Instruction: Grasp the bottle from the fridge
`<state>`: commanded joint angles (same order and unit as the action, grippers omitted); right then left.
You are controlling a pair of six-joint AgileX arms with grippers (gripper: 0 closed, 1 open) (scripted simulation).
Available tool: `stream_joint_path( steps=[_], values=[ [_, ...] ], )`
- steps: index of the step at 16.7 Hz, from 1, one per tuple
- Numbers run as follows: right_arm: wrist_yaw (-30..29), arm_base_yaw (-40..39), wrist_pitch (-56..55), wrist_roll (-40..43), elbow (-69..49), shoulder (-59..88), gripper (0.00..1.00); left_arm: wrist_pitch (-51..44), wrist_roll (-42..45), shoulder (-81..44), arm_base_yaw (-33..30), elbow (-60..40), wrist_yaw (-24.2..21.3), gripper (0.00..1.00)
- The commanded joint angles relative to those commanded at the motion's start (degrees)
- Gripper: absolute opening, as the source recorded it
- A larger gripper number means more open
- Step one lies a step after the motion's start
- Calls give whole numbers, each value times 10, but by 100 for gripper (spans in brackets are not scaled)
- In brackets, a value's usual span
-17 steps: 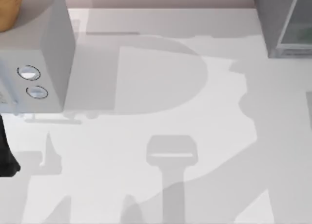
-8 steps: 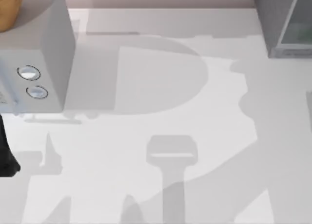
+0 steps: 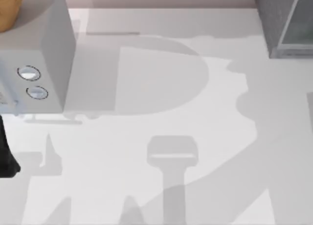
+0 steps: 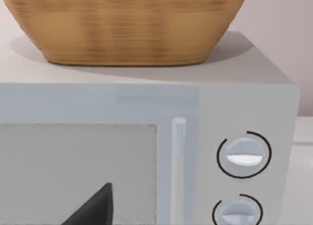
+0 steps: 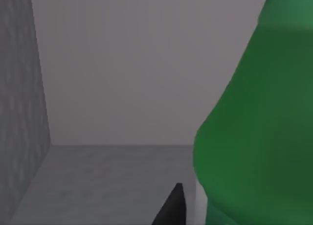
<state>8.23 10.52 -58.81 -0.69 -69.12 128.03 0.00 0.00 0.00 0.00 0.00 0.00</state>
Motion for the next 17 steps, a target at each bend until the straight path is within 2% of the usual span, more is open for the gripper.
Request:
stream_joint_path(
  steps=[5,11,17],
  values=[
    [1,0,67,-2,-14,-54,0,0,0,0,0,0,0,100],
    [3,1,67,-2,-4,-64,0,0,0,0,0,0,0,100],
    [17,16,16,-2,145,-154,0,0,0,0,0,0,0,100]
  ],
)
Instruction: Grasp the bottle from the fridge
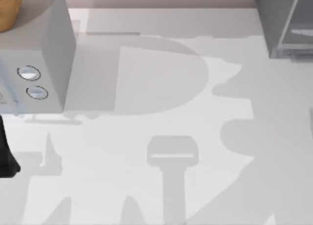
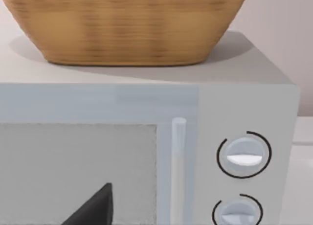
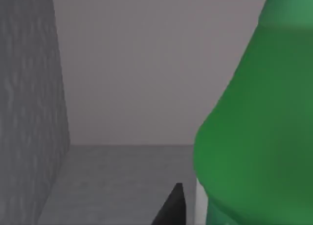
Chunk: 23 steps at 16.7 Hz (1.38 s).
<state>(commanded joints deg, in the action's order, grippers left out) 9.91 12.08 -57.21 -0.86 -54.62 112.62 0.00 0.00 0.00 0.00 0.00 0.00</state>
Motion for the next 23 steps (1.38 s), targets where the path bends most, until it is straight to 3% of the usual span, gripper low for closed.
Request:
stream_joint_path(
  steps=[4,14,18,23],
  values=[
    [11,9,-36,-2,92,-59,0,0,0,0,0,0,0,100],
    [7,-1,-12,0,120,-118,0,0,0,0,0,0,0,100],
    [-9,-18,67,4,176,-258,0,0,0,0,0,0,0,100],
    [-35,-47,223,5,293,-532,0,0,0,0,0,0,0,100]
  ],
)
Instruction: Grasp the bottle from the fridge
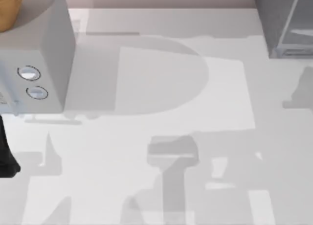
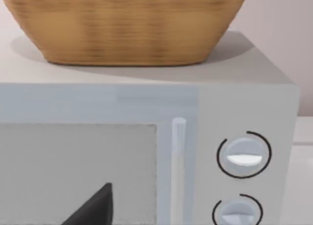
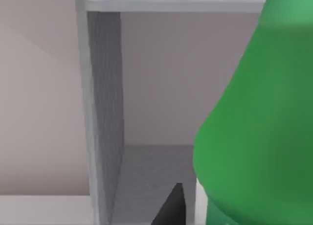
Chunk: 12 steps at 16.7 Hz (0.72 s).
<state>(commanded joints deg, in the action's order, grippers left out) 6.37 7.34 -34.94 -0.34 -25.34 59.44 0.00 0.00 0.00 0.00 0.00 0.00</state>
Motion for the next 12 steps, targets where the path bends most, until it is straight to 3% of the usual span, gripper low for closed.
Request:
stream_joint_path(
  steps=[7,12],
  values=[
    [-40,-46,235,0,175,-404,0,0,0,0,0,0,0,100],
    [-60,-69,333,3,242,-568,0,0,0,0,0,0,0,100]
  ],
)
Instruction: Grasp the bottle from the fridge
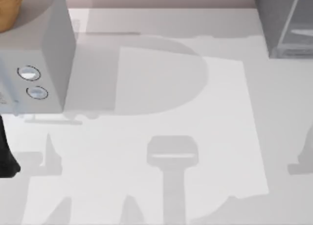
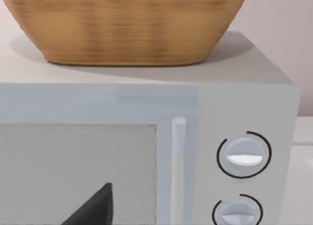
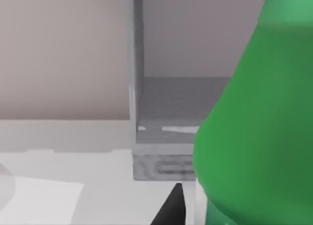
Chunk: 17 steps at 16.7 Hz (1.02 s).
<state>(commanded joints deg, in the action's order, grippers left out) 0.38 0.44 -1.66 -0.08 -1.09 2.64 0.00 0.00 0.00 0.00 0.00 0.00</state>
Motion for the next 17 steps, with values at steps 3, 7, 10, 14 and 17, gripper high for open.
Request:
stream_joint_path(
  steps=[3,7,10,14,17],
  values=[
    [-4,-4,17,1,11,-26,0,0,0,0,0,0,0,100],
    [-3,-3,16,0,10,-24,0,0,0,0,0,0,0,100],
    [-15,-17,5,-4,3,-12,0,0,0,0,0,0,0,100],
    [-88,-98,-51,-26,-34,62,0,0,0,0,0,0,0,100],
    [-176,-193,-110,-53,-70,162,0,0,0,0,0,0,0,100]
  ],
)
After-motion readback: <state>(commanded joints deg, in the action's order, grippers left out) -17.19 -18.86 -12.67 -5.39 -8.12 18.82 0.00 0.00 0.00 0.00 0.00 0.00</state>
